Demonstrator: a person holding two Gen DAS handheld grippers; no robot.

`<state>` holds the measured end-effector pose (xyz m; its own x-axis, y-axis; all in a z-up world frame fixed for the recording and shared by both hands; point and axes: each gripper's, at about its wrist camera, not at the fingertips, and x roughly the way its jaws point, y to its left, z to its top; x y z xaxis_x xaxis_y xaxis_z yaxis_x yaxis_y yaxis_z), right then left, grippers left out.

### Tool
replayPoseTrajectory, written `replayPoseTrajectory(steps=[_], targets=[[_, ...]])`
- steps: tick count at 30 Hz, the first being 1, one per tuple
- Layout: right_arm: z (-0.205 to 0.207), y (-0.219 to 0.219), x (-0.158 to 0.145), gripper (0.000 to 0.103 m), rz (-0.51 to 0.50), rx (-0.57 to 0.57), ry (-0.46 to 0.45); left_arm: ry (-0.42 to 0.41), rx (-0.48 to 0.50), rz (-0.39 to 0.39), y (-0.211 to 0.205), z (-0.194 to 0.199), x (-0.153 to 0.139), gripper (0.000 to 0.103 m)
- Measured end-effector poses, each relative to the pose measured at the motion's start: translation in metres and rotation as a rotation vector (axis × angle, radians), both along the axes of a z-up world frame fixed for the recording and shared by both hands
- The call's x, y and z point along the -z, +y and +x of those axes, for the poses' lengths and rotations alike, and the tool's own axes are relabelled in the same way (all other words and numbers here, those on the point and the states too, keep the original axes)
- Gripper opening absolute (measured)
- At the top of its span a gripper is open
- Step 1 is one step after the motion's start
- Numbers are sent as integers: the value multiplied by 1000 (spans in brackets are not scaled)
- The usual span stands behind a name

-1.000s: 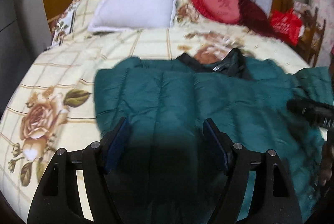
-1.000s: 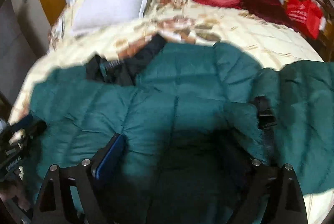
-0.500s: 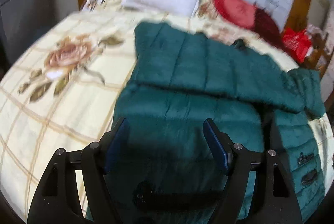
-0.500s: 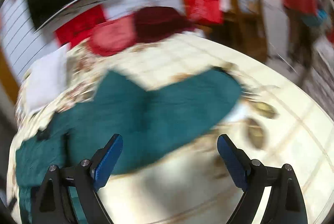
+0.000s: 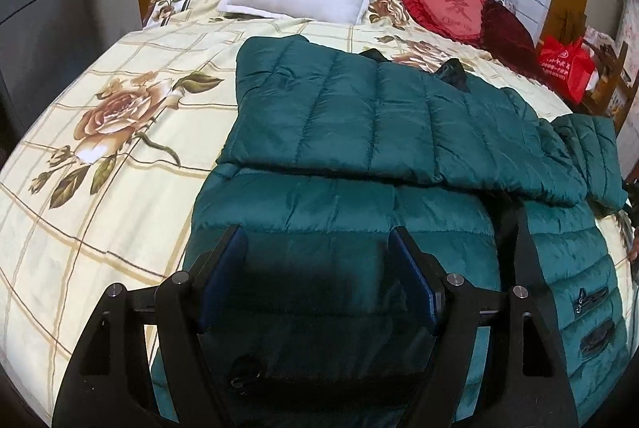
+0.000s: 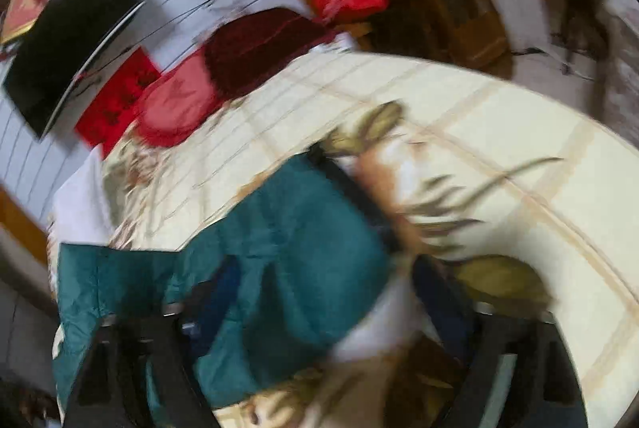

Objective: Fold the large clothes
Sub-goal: 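Grasp the sleeve cuff with the right tool and lift it across the body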

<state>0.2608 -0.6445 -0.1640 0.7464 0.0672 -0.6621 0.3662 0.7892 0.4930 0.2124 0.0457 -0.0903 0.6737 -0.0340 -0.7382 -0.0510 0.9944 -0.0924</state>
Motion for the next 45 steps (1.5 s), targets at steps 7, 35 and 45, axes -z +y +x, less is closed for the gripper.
replayPoseTrajectory(steps=[7,35,45], targets=[[-29,17,-27,15,-120,68,-41,-2,-19,9,0,-1,0,74],[-67,333,-120,12,-214,-244,-304,12,-52,13,7,8,-1,74],[-9,391,-36,13,-66,-462,-130,-18,49,-24,-15,5,-5,74]])
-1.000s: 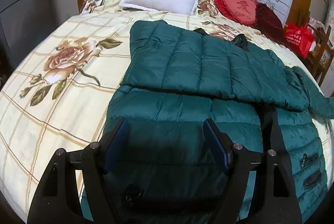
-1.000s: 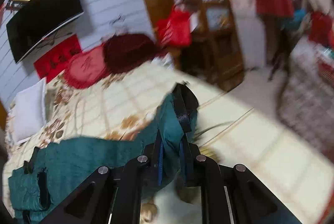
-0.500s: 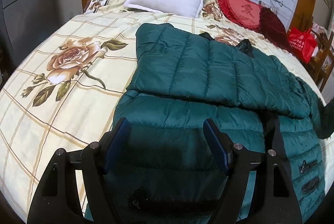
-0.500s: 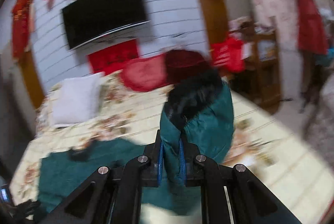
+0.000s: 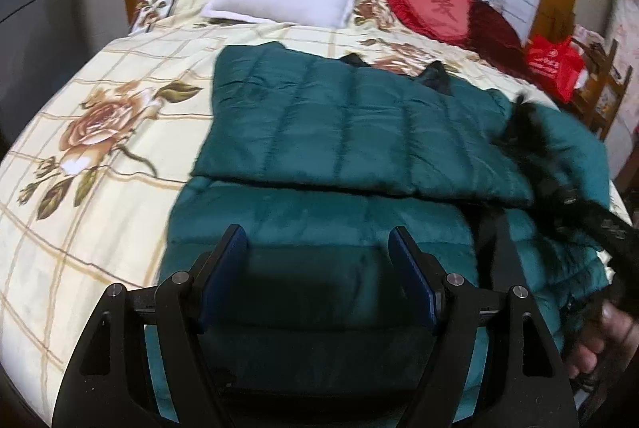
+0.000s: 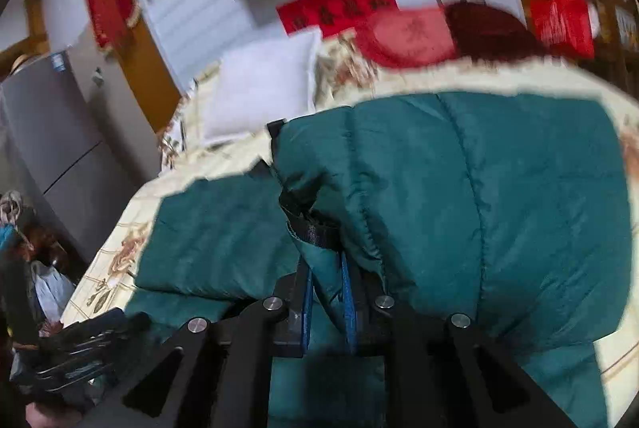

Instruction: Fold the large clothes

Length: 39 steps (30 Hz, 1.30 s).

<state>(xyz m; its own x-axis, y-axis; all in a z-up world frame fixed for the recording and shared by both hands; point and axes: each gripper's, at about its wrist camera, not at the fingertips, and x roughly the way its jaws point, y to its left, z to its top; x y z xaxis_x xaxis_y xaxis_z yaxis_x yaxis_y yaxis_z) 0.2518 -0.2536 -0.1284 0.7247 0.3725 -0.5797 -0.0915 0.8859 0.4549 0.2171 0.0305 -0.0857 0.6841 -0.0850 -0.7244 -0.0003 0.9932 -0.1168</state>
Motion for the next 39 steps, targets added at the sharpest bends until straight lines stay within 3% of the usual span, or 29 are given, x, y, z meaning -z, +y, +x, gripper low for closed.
replayPoseTrajectory(steps=[2,5,7,9,11,13,17,21,23,25,28,33,34,35,37,39], targets=[[4,-3,7,13,16,3,30,-14,18,-12,-3,0,-2,74],[3,-7,8,13,17,0,36,-47,82,-105,-9,-1,-9,74],[0,-7,4,16,3,-18,36,-46,112,-93,-22,3,-15,74],[-11,-5,-5,22,-7,-35,20,-54,174,-86,-43,9,-26,74],[-16,-5,-13,41,-4,-40,-6,-49,237,-123,-61,20,-34,74],[-23,-5,-19,51,-3,-48,-26,-43,266,-155,-78,32,-41,74],[-34,-9,-29,54,42,-56,-32,-40,287,-139,-102,48,-45,74],[-51,-26,-37,57,23,50,-27,-31,337,-138,-122,45,-40,74],[-59,-41,-33,64,-29,152,25,-45,388,-140,-135,40,-39,74],[-59,-52,-23,65,-72,221,90,-47,421,-151,-146,39,-36,74],[-57,-72,-15,65,-32,274,136,-31,435,-182,-158,46,-31,74],[-62,-91,-18,65,-13,359,115,-13,443,-250,-173,64,-27,74],[-65,-92,-19,65,-12,367,112,5,443,-287,-174,69,-25,64],[-65,-92,-20,65,-10,376,108,20,445,-318,-173,70,-23,36],[-68,-91,-23,65,-10,386,103,63,443,-369,-173,74,-19,11],[-69,-91,-24,65,-8,386,103,38,439,-356,-173,67,-23,9]])
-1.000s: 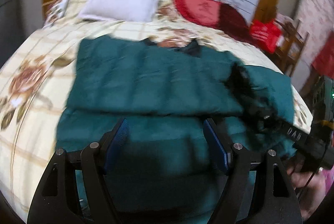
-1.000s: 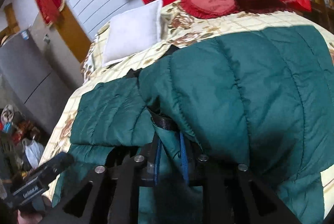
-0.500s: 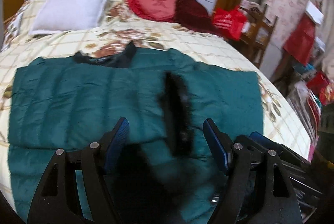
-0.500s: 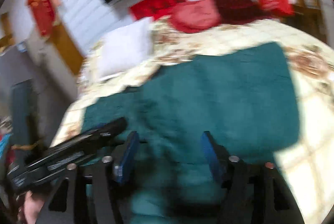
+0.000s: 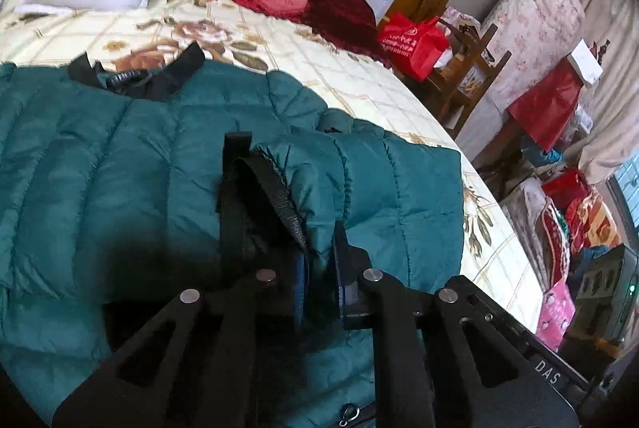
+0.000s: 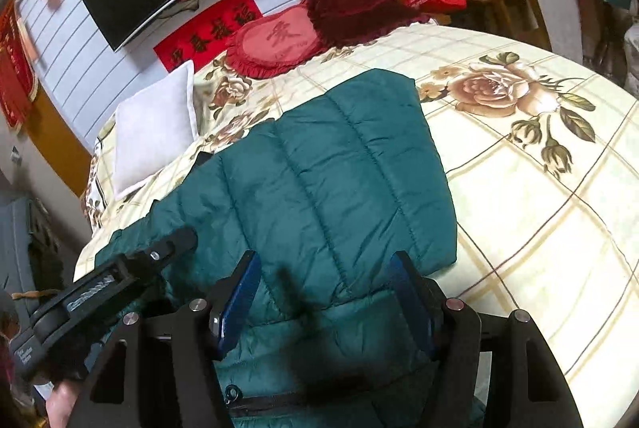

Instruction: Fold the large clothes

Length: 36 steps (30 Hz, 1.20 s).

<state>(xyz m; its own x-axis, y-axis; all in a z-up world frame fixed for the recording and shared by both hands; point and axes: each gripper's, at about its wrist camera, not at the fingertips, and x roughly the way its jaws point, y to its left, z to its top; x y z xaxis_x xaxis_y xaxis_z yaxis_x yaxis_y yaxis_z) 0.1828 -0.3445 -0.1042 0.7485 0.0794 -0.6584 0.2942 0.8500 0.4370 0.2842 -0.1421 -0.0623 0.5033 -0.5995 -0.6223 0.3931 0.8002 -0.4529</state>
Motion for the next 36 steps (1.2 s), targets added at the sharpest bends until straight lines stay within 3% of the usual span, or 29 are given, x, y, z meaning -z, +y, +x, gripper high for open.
replayPoseTrajectory(steps=[2,10,15,19,24,31,36], targets=[[-3,-1,-1,65,1,4,-4,-23,-5,10,3,-6,-7,6],[-14,-19,-5,65,-1,126,-40,-174,-43,-107,58,-27,-84,5],[-11,-25,2,65,29,128,-16,-238,-137,-92,120,-21,-111,5],[-12,-23,3,65,33,137,-12,-203,-247,-70,176,-7,-103,5],[-7,-13,1,65,-14,112,-12,-168,-323,24,214,6,-76,5],[1,3,-3,65,-101,88,3,-60,-384,74,239,13,-26,7],[3,5,-19,65,-204,92,-50,-83,-417,114,243,-2,-29,11]])
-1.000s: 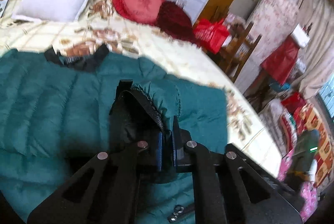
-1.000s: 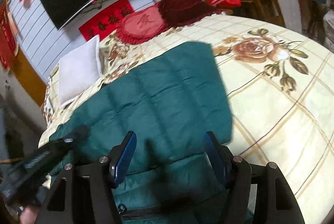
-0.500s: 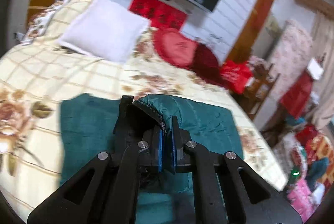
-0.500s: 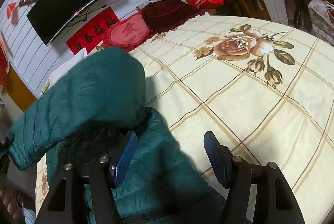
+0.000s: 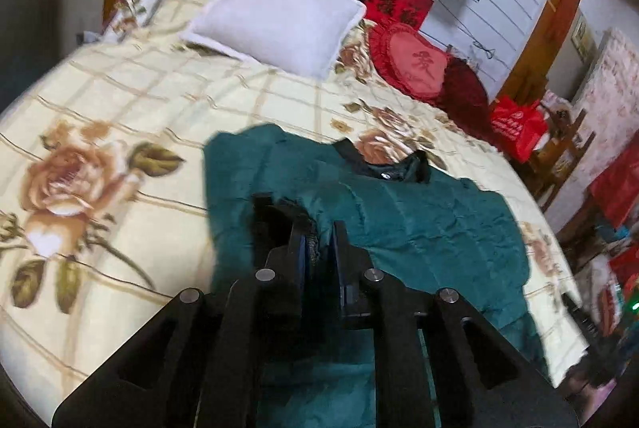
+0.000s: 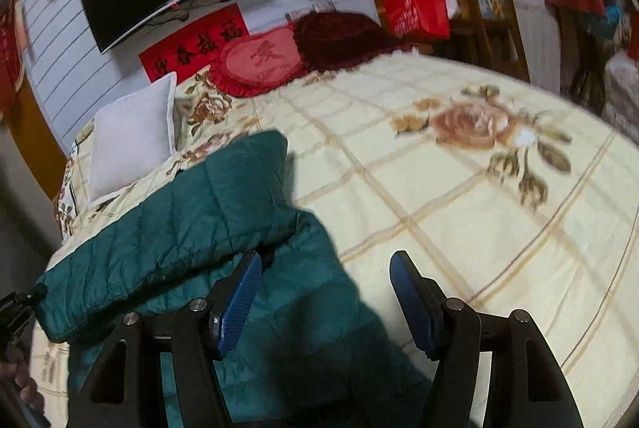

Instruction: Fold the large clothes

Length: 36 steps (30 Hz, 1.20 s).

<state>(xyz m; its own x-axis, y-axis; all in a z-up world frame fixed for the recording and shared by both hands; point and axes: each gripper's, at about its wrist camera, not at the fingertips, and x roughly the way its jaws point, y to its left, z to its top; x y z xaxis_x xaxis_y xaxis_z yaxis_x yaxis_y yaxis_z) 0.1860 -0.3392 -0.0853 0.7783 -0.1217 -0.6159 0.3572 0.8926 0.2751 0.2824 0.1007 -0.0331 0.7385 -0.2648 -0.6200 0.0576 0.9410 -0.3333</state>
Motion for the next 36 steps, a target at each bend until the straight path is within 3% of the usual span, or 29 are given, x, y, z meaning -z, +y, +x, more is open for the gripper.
replayPoseTrajectory(steps=[4,7,10,12,15,17,19,21,24,28,31,33,35,36], targets=[[22,-2,-18,65,-67,-25,-31,-36,-131,70,4,-8,-13,13],[51,4,-26,65,-66,-151,-37,-74,-239,142,-5,-13,-23,13],[86,20,-26,65,-96,-284,-28,-106,-132,178,-35,-6,-21,14],[104,33,-20,65,-78,-390,-36,-63,-62,216,-58,8,-6,14],[122,51,-1,65,-34,-580,-14,58,-77,296,-68,28,30,14],[130,58,18,65,-67,-624,52,123,-107,330,-63,35,56,14],[133,62,38,65,-101,-655,103,104,-95,366,-63,34,67,14],[133,60,49,67,-98,-674,107,57,-87,424,-68,30,74,14],[139,53,54,67,-54,-680,137,56,-93,384,-61,29,78,14],[143,63,35,66,-149,-697,179,68,-110,347,-53,29,79,14],[144,55,-4,67,-125,-616,18,71,-118,367,-58,31,78,14],[162,52,-14,67,-71,-567,-7,70,-120,374,-60,30,78,14],[189,57,-3,71,-83,-521,69,70,-120,376,-60,31,78,14],[205,58,11,71,-93,-486,151,70,-120,374,-60,31,78,14]])
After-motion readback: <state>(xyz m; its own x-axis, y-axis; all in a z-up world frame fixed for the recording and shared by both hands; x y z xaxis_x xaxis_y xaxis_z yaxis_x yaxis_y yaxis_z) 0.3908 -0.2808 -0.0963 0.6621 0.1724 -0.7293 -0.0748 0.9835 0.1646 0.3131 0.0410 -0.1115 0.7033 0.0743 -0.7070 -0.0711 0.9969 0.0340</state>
